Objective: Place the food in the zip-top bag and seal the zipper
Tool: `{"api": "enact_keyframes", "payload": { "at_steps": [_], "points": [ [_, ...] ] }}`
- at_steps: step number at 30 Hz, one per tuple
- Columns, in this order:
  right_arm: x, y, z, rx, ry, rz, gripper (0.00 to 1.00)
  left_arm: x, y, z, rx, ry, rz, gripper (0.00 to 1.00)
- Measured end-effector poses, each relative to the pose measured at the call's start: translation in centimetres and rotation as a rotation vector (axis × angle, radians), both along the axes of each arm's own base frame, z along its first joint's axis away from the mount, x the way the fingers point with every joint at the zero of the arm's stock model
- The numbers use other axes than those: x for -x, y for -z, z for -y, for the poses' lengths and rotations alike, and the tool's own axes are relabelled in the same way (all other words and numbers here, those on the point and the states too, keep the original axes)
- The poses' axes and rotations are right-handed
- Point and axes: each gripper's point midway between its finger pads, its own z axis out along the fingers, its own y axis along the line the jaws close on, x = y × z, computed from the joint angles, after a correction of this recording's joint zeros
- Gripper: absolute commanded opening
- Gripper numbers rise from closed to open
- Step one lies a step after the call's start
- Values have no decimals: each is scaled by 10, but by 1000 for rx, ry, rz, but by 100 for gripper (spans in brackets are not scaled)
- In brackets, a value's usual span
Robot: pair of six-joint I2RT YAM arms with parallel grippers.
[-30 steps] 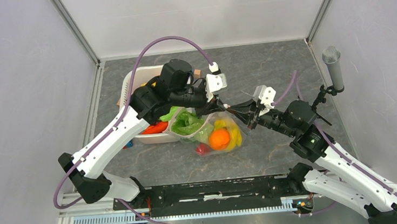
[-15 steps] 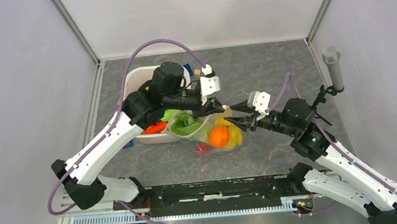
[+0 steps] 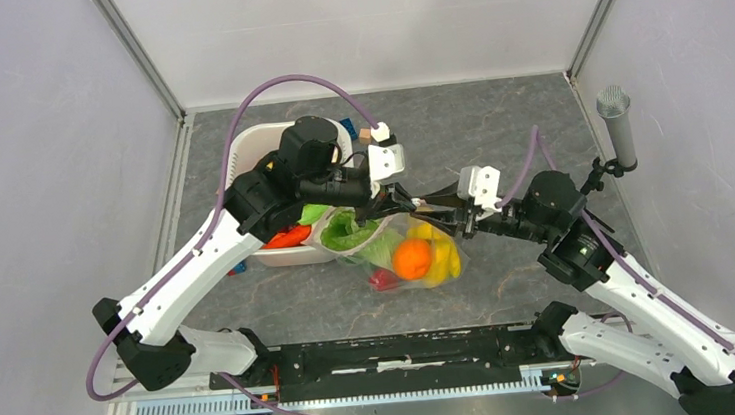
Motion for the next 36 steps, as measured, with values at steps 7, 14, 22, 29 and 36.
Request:
{"api": "enact_keyframes", "payload": {
  "at_steps": [7,14,22,29,36],
  "points": [
    [3,5,-1,25,-20,-13,4,-2,2,-3,-10,-6,10,2],
    [2,7,0,34,-16,-20,0,-1,2,-3,-11,-4,10,3],
    [-2,12,-2,9,3,-42,0,-2,2,-3,-11,-8,11,37],
    [-6,14,-1,-6,28,-58,0,-2,-2,-1,17,-5,30,14],
    [-9,15,0,-9,48,-62,0,-2,0,-2,10,-5,28,2]
  ]
}}
